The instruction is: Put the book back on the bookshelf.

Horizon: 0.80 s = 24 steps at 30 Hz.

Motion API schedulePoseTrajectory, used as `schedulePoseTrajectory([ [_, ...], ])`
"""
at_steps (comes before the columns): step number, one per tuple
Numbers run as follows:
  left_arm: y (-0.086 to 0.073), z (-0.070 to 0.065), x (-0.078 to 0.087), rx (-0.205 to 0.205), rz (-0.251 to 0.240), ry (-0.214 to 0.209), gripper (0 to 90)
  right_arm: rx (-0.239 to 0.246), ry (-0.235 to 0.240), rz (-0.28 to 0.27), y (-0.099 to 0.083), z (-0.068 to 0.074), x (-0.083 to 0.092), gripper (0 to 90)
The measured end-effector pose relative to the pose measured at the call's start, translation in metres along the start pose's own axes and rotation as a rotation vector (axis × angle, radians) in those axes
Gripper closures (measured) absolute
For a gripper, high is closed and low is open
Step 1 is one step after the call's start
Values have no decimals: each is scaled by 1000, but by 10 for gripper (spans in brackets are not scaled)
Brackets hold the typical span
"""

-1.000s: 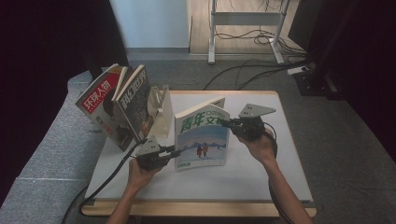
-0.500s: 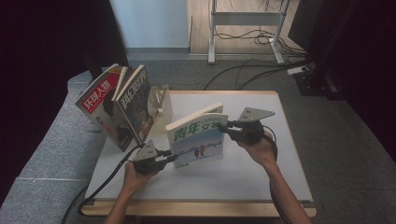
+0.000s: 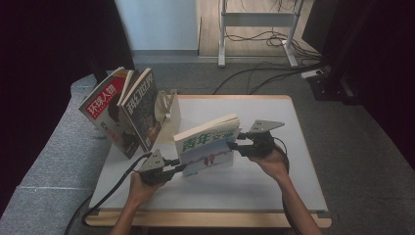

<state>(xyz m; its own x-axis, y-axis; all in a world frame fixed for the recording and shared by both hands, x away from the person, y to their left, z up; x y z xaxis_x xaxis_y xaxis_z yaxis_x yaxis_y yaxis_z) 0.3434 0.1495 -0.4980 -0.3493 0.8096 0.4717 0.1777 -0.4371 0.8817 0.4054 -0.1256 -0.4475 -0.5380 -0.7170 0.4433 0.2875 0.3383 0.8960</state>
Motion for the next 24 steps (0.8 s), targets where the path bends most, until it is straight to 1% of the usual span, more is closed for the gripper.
schedulePoseTrajectory([
  [2,0,0,0,1,3,-3,725,-2,4,-1,-1,1,-1,516],
  [4,1,1,0,-1,16,-13,719,-2,-1,-6,-2,1,-1,535],
  [5,2,1,-1,-1,20,-19,701,-4,0,-10,-3,0,-1,549],
  [7,6,1,-2,-5,28,-18,671,-8,5,-16,-4,0,1,572],
  [8,10,1,-3,-7,27,-15,657,-10,10,-17,-5,-1,2,582],
  [9,10,1,-3,-7,27,-15,653,-10,10,-17,-5,-1,2,582],
  [10,16,0,-3,-7,13,-16,647,-10,12,-20,-5,0,3,585],
  [11,19,0,-3,-2,4,-27,642,-9,12,-18,-5,0,3,586],
  [13,27,0,-2,-3,-5,-23,625,-8,12,-20,-6,0,3,586],
  [14,27,0,-2,-3,-5,-23,615,-8,12,-20,-6,0,3,586],
  [19,47,0,3,-6,-39,-24,582,0,9,-20,-6,0,3,583],
  [20,55,1,4,9,-44,-40,545,0,8,-20,-6,0,3,579],
  [21,55,1,4,9,-44,-40,519,0,8,-20,-6,0,3,579],
  [22,58,2,5,18,-45,-50,496,2,8,-20,-5,1,3,571],
  [24,65,4,7,19,-58,-56,495,3,8,-19,-5,1,3,569],
])
Point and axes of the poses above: each handheld gripper's, and its own axes: x roughly backward along the jaws, y roughly out of its top, z roughly to its left, the point moved 6 cm from there along -x, roughly forward along the jaws, and after that the axes turned 6 degrees about -y, right-handed, at the moved point
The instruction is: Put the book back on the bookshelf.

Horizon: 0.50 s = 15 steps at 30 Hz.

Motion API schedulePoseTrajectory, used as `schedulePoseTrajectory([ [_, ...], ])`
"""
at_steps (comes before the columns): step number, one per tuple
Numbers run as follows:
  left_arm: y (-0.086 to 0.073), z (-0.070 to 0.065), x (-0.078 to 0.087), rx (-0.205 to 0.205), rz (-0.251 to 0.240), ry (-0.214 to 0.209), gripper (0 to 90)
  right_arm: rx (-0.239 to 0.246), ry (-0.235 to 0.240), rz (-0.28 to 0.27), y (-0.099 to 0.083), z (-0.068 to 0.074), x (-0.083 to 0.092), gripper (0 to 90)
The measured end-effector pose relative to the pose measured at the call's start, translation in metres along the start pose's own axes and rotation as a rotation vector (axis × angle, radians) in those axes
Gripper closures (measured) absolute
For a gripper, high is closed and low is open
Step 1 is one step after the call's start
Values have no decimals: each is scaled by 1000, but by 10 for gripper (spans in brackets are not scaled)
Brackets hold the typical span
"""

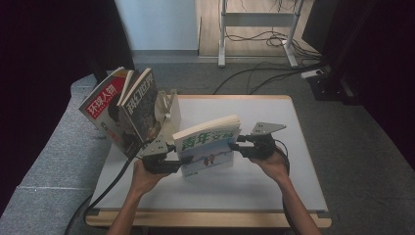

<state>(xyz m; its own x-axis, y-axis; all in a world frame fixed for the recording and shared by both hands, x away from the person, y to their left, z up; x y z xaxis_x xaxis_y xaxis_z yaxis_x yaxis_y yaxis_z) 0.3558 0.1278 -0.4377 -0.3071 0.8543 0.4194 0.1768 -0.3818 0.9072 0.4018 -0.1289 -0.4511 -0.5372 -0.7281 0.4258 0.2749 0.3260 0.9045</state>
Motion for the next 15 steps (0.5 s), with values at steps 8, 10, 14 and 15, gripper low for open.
schedulePoseTrajectory([
  [8,32,5,7,-10,-5,23,508,13,-10,12,1,1,-1,565],
  [10,39,5,8,-12,-2,32,522,14,-12,12,1,1,-1,564],
  [14,50,5,6,-13,21,42,551,16,-16,13,1,1,-2,565],
  [15,51,5,5,-14,26,42,565,17,-17,13,1,1,-2,565],
])
Point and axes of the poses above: each handheld gripper's, and its own axes: x roughly backward along the jaws, y roughly out of its top, z roughly to its left, the point moved 6 cm from there along -x, roughly forward along the jaws, and after that the axes turned 6 degrees about -y, right-handed, at the moved point
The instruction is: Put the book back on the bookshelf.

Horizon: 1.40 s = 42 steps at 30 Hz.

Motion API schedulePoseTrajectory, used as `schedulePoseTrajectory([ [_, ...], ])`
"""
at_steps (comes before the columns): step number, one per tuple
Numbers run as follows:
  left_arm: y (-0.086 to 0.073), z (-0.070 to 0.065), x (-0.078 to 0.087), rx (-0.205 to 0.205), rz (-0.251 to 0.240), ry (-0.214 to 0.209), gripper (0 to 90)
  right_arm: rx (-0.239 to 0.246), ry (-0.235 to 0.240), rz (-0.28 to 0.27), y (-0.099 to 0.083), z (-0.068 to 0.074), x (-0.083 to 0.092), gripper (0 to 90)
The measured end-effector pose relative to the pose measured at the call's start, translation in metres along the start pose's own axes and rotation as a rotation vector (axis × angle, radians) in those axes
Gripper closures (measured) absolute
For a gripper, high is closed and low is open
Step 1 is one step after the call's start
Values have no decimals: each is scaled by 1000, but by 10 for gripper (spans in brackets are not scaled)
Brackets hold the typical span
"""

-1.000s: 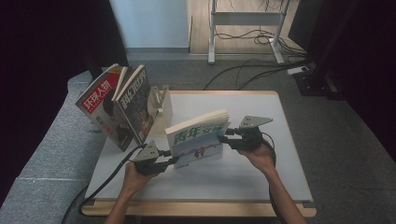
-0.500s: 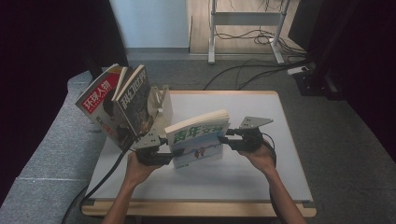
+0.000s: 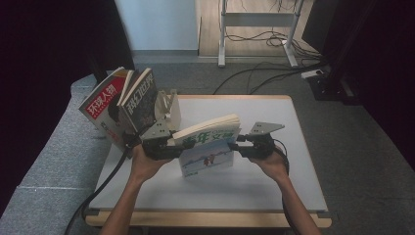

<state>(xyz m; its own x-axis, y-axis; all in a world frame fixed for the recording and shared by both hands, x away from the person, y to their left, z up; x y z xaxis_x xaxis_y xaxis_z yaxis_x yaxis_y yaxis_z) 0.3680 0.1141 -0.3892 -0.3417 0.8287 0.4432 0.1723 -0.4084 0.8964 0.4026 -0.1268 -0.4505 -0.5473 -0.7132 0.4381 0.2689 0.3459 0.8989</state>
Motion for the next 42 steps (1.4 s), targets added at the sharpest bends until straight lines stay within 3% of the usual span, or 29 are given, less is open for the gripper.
schedulePoseTrajectory([
  [5,5,-2,-2,-6,5,10,697,12,-8,3,-1,1,1,564],
  [11,6,-2,-3,0,16,12,729,34,-38,23,-7,0,5,515],
  [16,7,-1,-3,-2,39,11,731,36,-99,53,-21,-9,14,441],
  [20,8,-2,-2,-4,58,3,732,-4,-169,94,-40,-22,21,340],
  [22,8,-2,-2,-4,63,1,732,-4,-188,107,-44,-25,23,310],
  [23,9,-2,-2,-4,73,-1,732,-11,-230,136,-55,-30,25,277],
  [24,9,-2,-2,-4,73,-1,732,-11,-230,136,-55,-30,25,277],
  [27,9,-1,-1,1,88,-5,732,-12,-292,178,-76,-37,28,204],
  [32,10,-1,-1,9,101,-15,734,-54,-330,195,-94,-44,32,133],
  [33,10,-1,-1,9,113,-17,733,-88,-344,202,-105,-48,35,126],
  [35,12,0,-1,14,135,-19,733,-110,-366,215,-115,-51,37,91],
  [37,12,0,-1,19,148,-21,733,-126,-387,229,-123,-54,38,34],
  [42,13,0,-1,16,159,-21,733,-154,-414,258,-140,-57,39,0],
])
Point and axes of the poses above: each handheld gripper's, and its own axes: x roughly backward along the jaws, y roughly out of its top, z roughly to its left, the point moved 6 cm from there along -x, roughly forward along the jaws, and after that the axes turned 6 degrees about -y, right-handed, at the moved point
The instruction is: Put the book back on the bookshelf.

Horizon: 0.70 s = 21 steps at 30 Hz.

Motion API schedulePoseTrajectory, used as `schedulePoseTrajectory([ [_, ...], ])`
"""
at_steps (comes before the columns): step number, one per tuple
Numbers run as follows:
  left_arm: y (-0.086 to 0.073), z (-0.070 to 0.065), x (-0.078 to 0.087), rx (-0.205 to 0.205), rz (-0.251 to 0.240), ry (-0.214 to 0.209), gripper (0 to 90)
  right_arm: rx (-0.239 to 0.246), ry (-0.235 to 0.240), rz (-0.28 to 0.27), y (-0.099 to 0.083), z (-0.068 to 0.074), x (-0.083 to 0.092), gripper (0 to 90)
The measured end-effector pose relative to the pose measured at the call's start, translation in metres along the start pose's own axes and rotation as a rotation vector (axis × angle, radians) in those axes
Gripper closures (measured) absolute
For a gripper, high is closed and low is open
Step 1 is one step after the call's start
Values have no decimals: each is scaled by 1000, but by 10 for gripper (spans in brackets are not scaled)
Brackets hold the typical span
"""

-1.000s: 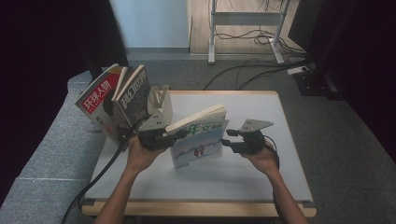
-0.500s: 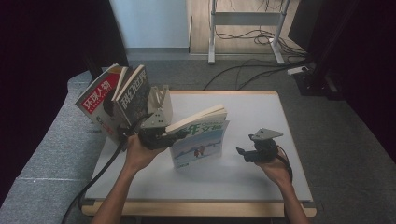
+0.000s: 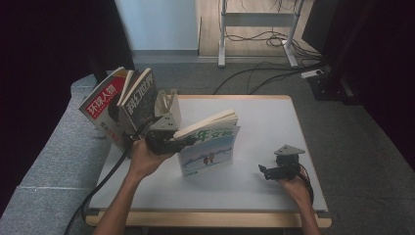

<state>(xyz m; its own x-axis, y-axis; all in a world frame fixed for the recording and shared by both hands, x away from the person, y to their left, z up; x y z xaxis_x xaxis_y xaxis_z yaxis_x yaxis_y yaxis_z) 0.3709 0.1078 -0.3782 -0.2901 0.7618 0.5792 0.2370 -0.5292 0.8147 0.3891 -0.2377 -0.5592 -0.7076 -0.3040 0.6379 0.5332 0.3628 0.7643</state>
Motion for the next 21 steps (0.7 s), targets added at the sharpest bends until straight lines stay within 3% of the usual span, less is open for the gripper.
schedulePoseTrajectory([
  [9,-1,1,0,3,-24,-1,737,-13,-2,64,-15,0,-10,0],
  [21,0,4,-1,31,-51,20,741,-24,6,69,-16,-1,-11,0],
])
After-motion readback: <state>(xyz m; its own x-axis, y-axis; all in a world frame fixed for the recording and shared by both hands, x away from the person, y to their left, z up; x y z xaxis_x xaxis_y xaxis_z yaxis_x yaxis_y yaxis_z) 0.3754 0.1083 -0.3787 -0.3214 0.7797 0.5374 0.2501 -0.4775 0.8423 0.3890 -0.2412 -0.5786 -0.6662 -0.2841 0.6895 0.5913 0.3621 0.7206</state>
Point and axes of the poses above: each handheld gripper's, and its own axes: x roughly backward along the jaws, y roughly out of its top, z roughly to its left, the point moved 6 cm from there along -x, roughly forward along the jaws, and after that the axes turned 6 degrees about -y, right-handed, at the moved point
